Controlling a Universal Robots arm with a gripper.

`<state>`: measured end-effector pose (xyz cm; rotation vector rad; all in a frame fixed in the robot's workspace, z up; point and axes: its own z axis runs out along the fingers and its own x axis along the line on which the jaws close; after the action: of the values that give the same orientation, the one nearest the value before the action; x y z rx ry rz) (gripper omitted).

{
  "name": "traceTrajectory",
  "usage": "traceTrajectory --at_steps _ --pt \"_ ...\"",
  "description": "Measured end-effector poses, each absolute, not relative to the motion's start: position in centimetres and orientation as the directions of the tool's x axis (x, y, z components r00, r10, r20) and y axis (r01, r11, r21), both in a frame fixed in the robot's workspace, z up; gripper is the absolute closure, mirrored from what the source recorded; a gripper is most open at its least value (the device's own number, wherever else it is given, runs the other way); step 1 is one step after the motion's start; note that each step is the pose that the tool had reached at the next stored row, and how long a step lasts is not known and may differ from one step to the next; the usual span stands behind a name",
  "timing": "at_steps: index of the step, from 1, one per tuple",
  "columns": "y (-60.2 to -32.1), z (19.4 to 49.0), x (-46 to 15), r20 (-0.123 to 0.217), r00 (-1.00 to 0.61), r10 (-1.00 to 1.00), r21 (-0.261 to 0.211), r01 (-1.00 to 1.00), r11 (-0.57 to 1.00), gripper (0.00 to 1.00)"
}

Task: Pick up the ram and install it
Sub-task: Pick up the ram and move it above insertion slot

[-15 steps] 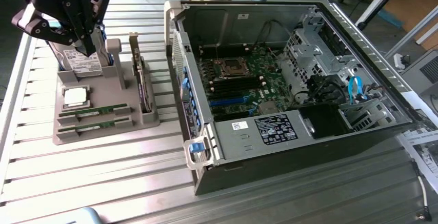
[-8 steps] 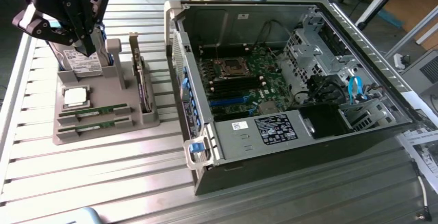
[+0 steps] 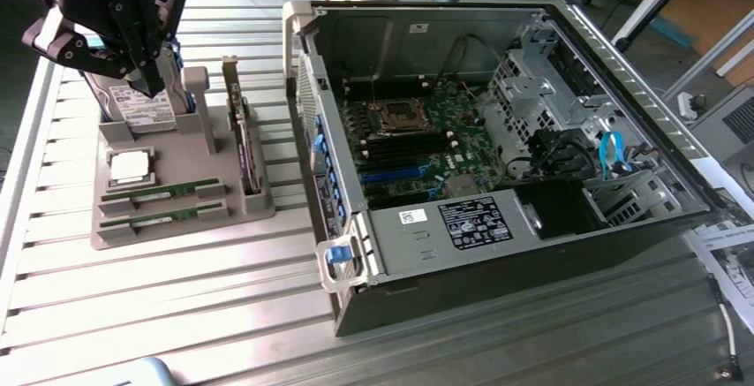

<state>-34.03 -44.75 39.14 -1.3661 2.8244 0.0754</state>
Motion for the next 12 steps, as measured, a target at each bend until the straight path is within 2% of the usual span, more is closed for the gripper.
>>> traceTrajectory --at_steps 12 --pt "-44.75 39.15 -34.03 -0.024 -0.594 -0.804 0.042 -0.804 0.593 0.89"
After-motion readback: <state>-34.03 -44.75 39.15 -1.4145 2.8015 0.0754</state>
